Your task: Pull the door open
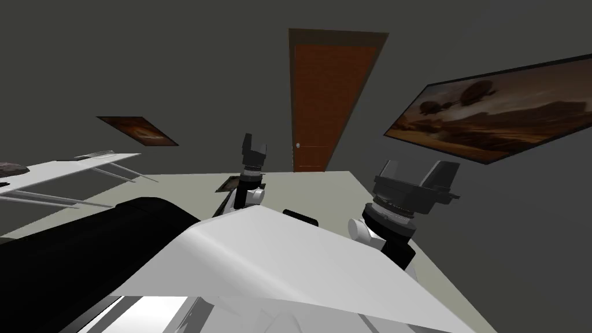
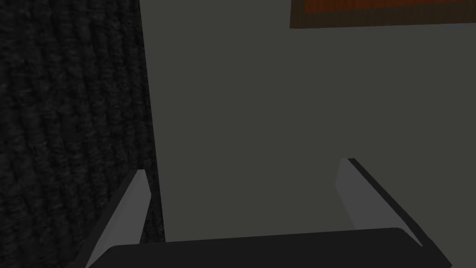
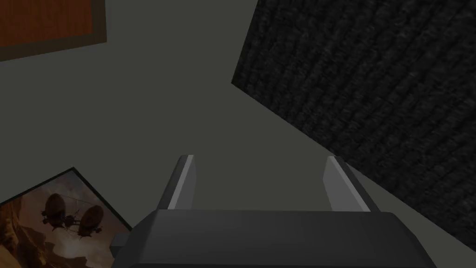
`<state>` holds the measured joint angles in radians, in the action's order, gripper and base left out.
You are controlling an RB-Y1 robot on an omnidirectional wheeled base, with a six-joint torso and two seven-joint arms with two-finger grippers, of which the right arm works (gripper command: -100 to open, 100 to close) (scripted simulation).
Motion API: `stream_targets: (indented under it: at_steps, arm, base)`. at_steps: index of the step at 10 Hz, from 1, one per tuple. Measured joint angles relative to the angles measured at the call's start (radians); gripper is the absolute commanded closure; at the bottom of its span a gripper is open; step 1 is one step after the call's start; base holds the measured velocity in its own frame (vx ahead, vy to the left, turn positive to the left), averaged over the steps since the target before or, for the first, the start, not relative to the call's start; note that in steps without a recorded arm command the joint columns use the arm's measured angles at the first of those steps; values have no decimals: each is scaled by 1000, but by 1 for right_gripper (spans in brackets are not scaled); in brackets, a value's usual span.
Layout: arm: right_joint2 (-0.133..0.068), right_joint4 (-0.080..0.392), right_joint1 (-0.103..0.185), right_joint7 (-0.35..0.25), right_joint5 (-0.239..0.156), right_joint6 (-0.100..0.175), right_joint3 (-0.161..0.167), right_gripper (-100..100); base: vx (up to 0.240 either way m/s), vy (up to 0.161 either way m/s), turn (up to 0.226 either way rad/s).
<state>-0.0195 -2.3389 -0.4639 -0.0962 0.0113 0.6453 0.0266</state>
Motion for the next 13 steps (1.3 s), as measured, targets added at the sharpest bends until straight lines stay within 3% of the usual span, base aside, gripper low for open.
stream_targets:
  at_steps: [3, 6, 8, 13]
  arm:
    - [-19, 54, -1, -51, -31, 16, -9, -100]
    - [-33, 124, 24, -108, -65, 12, -16, -100]
    - [-42, 168, 21, -147, -87, 26, -17, -100]
    - [-55, 273, 31, -240, -139, 44, -22, -100]
  base:
    - [131, 37, 160]
    - [151, 40, 162]
    - [121, 30, 169]
    - [134, 35, 171]
